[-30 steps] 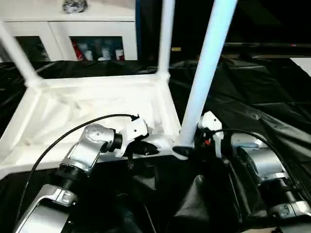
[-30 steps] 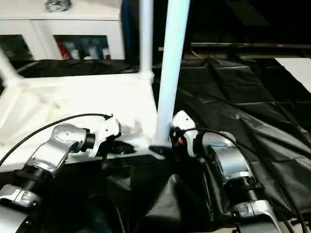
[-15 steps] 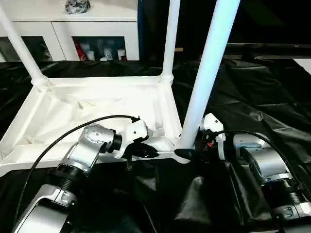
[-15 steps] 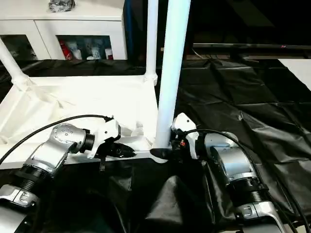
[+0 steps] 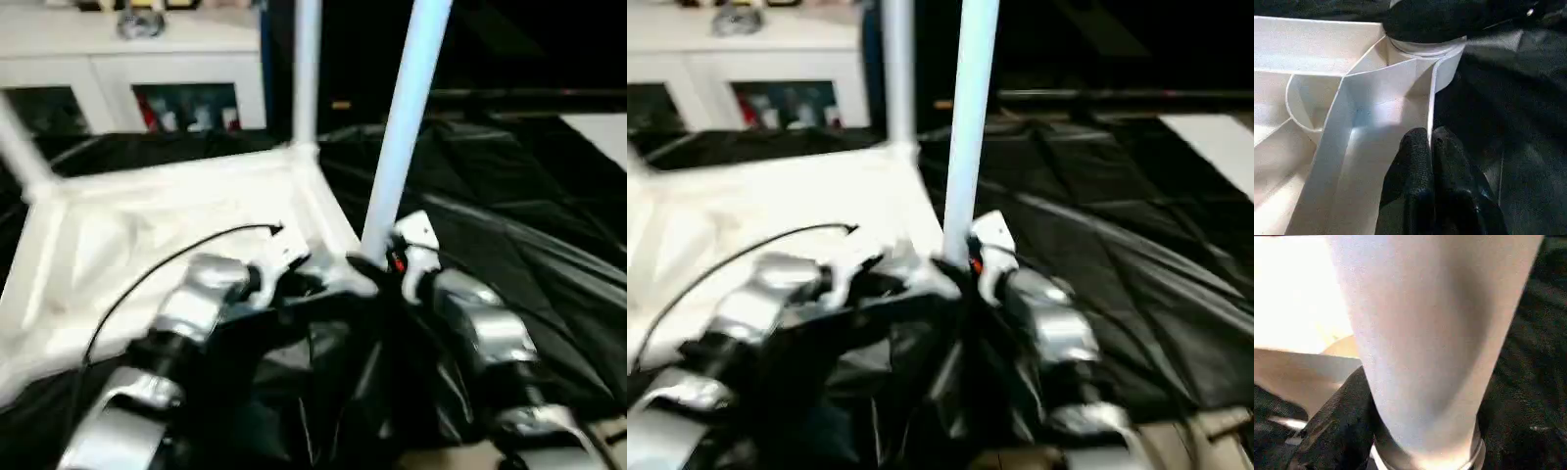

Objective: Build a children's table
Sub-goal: Rotate leg to tighten

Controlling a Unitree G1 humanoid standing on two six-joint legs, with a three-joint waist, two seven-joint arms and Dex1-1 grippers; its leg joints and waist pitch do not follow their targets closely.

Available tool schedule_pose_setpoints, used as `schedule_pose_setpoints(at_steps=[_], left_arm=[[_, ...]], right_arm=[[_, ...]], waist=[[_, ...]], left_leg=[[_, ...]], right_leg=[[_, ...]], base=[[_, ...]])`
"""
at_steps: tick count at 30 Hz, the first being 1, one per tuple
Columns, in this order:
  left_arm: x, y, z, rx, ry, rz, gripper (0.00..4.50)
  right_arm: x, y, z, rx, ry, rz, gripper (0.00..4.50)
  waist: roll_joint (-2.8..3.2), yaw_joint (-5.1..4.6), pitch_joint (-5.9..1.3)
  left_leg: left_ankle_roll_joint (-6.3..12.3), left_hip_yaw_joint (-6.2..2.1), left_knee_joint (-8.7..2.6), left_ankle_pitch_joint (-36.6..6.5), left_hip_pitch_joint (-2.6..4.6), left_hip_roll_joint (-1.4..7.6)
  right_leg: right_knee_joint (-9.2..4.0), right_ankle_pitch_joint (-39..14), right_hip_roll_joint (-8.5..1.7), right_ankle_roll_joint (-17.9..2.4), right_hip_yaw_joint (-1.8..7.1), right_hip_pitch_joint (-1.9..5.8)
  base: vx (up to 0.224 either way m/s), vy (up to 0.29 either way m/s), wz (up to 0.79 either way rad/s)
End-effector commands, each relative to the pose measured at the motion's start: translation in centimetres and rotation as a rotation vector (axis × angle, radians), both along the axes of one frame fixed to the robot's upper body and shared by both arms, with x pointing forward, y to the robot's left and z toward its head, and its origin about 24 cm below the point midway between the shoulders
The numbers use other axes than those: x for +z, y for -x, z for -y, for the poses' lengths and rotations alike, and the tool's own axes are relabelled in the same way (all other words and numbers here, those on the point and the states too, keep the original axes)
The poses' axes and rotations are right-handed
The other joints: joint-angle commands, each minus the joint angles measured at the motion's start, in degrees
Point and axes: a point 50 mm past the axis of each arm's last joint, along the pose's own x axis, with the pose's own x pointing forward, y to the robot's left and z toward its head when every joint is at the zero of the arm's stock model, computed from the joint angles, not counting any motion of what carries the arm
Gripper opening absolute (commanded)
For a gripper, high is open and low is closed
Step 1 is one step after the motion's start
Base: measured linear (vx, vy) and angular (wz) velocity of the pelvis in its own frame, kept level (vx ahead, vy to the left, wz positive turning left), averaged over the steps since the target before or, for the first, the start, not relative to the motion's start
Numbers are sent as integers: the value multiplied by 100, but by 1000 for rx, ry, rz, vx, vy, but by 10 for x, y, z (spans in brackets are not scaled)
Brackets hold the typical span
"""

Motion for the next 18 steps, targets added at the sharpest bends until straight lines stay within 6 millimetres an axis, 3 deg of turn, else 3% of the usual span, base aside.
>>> schedule_pose_setpoints(at_steps=[1,3,4,6,8,10,11,12,14,16,18], left_arm=[[26,-7,42,-32,94,106,0],[27,-5,43,-55,95,113,0],[26,-4,43,-75,90,119,0],[25,-2,40,-105,74,130,0],[24,1,35,-147,54,137,0],[23,2,32,-166,47,136,0],[20,7,24,-235,18,125,0],[20,9,22,-255,11,123,0],[19,11,18,-285,2,110,0],[19,14,12,-328,-6,94,0],[18,17,6,-375,-22,82,0]], right_arm=[[-15,21,-63,233,-48,-81,285],[-9,19,-66,239,-104,-78,320],[-5,19,-67,256,-137,-78,320],[-3,20,-67,281,-145,-73,357],[-1,21,-65,334,-136,-57,366],[0,23,-63,364,-128,-48,377],[4,30,-57,492,-123,-35,377],[5,32,-54,531,-124,-33,377],[6,37,-49,604,-114,-34,377],[7,44,-40,704,-87,-42,377],[7,49,-30,780,-59,-55,377]], waist=[[50,-89,-251],[34,-107,-244],[57,-124,-243],[76,-139,-240],[56,-139,-243],[59,-145,-256],[62,-138,-266],[39,-79,-289],[9,-44,-304],[-19,15,-298],[-33,100,-317]], left_leg=[[-10,-178,-456,-3112,150,181],[37,-166,-448,-3204,177,167],[41,-172,-451,-3195,172,176],[21,-189,-485,-3173,137,200],[26,-179,-490,-3157,143,194],[59,-176,-504,-3024,85,205],[60,-172,-506,-2944,78,212],[159,-135,-513,-2635,51,241],[229,-96,-495,-2226,-1,233],[315,-34,-452,-2013,42,220],[390,-5,-417,-1793,50,222]], right_leg=[[-614,-3642,-343,-337,38,130],[-653,-3605,-363,-336,-25,132],[-651,-3589,-403,-353,-39,147],[-627,-3466,-421,-386,-26,176],[-613,-3369,-436,-465,15,151],[-570,-3233,-459,-526,59,188],[-549,-3139,-465,-574,79,190],[-484,-2696,-466,-735,155,208],[-404,-2248,-454,-972,195,231],[-382,-2273,-451,-1063,250,181],[-343,-2227,-449,-1117,286,188]], base=[[0,0,0],[0,0,0],[0,0,0],[0,0,0],[0,0,0],[0,0,0],[0,0,0],[0,0,0],[0,0,0],[0,0,0],[66,-65,14]])
